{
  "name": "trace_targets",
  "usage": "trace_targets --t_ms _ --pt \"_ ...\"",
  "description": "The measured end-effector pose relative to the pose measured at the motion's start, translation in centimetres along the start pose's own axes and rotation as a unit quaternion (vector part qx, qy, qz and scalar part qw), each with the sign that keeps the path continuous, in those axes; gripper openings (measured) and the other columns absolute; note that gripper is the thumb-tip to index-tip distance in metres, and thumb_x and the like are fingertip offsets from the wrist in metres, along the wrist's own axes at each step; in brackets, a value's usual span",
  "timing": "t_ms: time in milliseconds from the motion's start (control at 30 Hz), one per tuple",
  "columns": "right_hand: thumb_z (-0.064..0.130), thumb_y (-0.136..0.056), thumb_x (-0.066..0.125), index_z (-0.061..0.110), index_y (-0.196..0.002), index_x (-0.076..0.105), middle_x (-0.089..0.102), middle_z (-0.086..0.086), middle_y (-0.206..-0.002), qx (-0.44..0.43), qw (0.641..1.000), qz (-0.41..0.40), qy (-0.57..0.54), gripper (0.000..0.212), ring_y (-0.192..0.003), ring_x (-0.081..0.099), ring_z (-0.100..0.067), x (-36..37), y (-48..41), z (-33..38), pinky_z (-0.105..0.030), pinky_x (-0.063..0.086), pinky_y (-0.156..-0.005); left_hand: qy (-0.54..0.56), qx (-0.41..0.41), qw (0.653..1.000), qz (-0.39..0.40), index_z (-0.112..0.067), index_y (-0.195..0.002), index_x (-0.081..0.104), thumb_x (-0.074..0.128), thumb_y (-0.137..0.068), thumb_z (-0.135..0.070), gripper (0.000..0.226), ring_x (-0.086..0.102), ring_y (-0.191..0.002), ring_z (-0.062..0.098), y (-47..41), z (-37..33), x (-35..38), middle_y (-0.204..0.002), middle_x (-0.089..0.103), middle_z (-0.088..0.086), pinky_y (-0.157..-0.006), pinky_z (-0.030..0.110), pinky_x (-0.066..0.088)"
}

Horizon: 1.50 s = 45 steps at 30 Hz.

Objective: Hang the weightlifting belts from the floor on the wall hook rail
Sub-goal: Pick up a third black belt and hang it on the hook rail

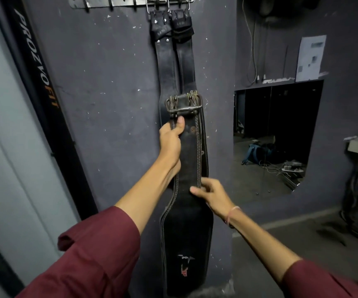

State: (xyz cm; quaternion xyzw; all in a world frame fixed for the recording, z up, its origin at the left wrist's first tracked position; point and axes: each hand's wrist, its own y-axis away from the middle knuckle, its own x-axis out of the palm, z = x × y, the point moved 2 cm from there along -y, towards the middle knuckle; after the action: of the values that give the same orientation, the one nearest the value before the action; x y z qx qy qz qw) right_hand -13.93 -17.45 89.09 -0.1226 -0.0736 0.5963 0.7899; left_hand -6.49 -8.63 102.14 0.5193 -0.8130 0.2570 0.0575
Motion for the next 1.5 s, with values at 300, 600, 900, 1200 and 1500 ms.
trace_targets --t_ms 300,600,900,1200,1500 --pt "0.018 -0.096 0.055 0.007 -0.107 0.064 0.070 -0.019 -0.107 -0.168 0.982 -0.091 -0.010 0.018 -0.104 0.067 -0.035 1.6 -5.6 11.1 -0.050 0.054 -0.092 -0.003 0.009 1.000 0.029 0.000 -0.112 0.063 0.051 -0.101 -0.018 0.023 0.069 -0.091 0.028 0.5 -1.7 -1.1 -0.101 0.070 0.018 -0.086 0.042 0.058" --pt "0.013 -0.089 0.060 -0.007 -0.086 0.060 0.061 -0.016 -0.081 -0.158 0.965 -0.192 -0.086 0.020 -0.078 0.056 -0.022 2.2 -6.7 9.7 -0.039 0.047 -0.072 -0.291 0.047 0.949 0.114 -0.021 -0.143 0.045 0.053 -0.101 -0.030 0.044 0.050 -0.131 0.000 5.0 6.6 -6.7 -0.140 0.057 -0.008 -0.113 0.027 0.037" --pt "0.039 -0.076 0.062 -0.005 -0.082 0.056 0.058 -0.014 -0.078 -0.180 0.962 -0.191 -0.067 0.045 -0.077 0.051 -0.021 0.8 -7.6 10.7 -0.040 0.042 -0.070 -0.270 0.039 0.960 0.065 -0.007 -0.154 0.024 0.034 -0.107 -0.029 0.052 0.021 -0.128 -0.011 6.0 6.2 -4.2 -0.145 0.030 -0.013 -0.102 0.005 0.015" --pt "0.008 -0.092 0.056 -0.013 -0.094 0.058 0.061 -0.018 -0.085 -0.201 0.965 -0.155 -0.061 0.021 -0.080 0.055 -0.023 -0.1 -6.1 10.8 -0.038 0.046 -0.074 -0.184 0.240 0.952 0.036 -0.012 -0.124 0.041 0.037 -0.101 -0.023 0.025 0.050 -0.113 0.013 -1.0 -2.5 0.1 -0.122 0.052 0.006 -0.102 0.022 0.038" --pt "-0.001 -0.091 0.061 -0.012 -0.106 0.056 0.064 -0.018 -0.097 -0.182 0.980 -0.073 -0.047 0.020 -0.090 0.061 -0.026 0.0 -4.1 9.4 -0.042 0.052 -0.085 -0.170 0.269 0.947 -0.032 -0.010 -0.088 0.061 0.040 -0.104 -0.012 0.026 0.057 -0.073 0.002 -1.8 -4.4 0.8 -0.077 0.061 -0.008 -0.072 0.021 0.046"
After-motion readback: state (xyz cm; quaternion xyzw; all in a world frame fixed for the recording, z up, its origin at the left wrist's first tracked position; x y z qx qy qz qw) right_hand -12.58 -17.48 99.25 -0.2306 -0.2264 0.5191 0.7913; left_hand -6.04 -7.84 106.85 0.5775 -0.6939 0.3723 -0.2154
